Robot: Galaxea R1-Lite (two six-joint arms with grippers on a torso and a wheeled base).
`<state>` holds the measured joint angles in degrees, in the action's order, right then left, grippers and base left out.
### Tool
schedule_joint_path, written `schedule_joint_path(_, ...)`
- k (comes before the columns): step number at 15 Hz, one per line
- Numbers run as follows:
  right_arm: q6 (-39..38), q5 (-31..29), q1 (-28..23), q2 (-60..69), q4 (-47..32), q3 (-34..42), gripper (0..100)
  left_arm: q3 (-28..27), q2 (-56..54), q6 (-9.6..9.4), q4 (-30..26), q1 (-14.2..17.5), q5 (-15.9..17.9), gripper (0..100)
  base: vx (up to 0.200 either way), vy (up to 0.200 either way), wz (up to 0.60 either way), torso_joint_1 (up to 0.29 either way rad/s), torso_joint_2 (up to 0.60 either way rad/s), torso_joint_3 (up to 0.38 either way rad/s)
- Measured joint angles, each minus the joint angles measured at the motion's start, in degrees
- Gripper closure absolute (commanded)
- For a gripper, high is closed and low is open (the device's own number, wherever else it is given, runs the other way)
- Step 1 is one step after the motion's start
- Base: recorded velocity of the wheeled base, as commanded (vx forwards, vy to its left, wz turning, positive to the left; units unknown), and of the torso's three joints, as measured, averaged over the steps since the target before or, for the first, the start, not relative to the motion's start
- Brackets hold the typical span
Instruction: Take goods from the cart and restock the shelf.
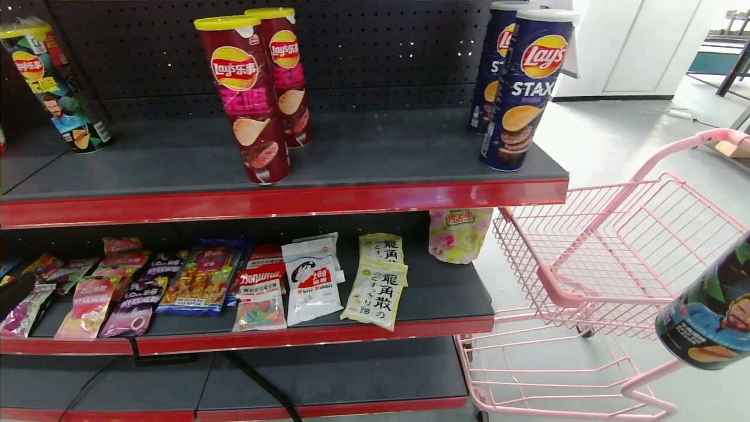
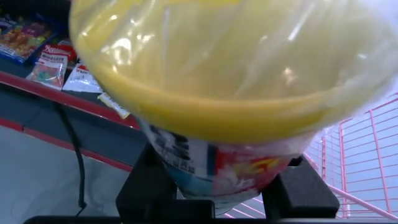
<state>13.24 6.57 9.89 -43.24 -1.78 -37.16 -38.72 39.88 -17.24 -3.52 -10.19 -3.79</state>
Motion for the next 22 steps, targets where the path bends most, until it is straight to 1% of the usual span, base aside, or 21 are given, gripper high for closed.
schedule_joint_path(6,0.00,-0.01,0.11,0.66,0.01,0.33,100,0.22,-0.07,0.00,0.00,0.00,0.02,0,0.000,0.200,0.00,0.003,0.00,0.000)
schedule_joint_path(12,0.09,0.78,1.79,0.63,0.12,0.01,100,0.24,-0.24,0.00,0.00,0.00,-0.04,0,0.000,0.200,0.00,0.006,0.00,0.003)
schedule_joint_path(22,0.17,1.12,1.94,1.12,0.01,0.22,100,0.30,-0.68,-0.09,0.00,0.00,-0.04,0,0.000,0.200,0.00,0.002,0.00,0.003)
